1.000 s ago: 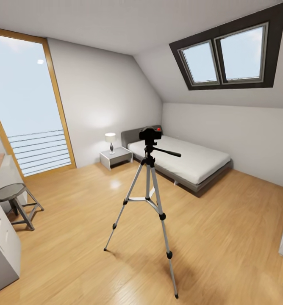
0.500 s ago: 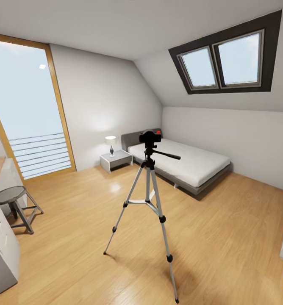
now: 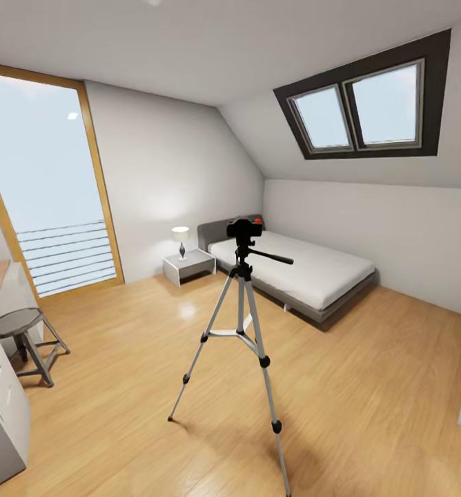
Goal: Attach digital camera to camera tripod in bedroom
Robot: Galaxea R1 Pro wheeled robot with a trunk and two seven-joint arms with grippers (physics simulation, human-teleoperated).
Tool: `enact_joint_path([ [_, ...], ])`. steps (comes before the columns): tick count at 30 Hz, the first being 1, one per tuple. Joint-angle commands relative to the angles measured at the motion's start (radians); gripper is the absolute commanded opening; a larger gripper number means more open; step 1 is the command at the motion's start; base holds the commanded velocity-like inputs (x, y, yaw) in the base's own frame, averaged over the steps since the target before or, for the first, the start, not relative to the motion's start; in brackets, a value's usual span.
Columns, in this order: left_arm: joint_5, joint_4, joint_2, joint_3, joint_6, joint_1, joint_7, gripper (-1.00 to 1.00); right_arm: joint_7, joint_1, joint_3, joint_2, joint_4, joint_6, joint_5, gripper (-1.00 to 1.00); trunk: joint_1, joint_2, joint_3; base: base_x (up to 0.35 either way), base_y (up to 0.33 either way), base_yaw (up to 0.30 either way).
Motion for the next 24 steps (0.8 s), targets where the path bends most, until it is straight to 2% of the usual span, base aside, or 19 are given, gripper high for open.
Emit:
enact_joint_path([
  [1, 0.008, -0.001, 0.0, -0.008, 0.002, 0.0, 0.004, 1.0, 0.004, -0.001, -0.002, 0.0, 0.003, -0.002, -0.005, 1.0, 0.0, -0.001, 0.001, 0.0, 0.0, 0.0],
  [24, 0.007, -0.001, 0.0, -0.008, 0.002, 0.0, 0.004, 1.0, 0.004, -0.001, -0.002, 0.0, 0.003, -0.002, -0.005, 1.0, 0.0, -0.001, 0.038, 0.0, 0.0, 0.0],
])
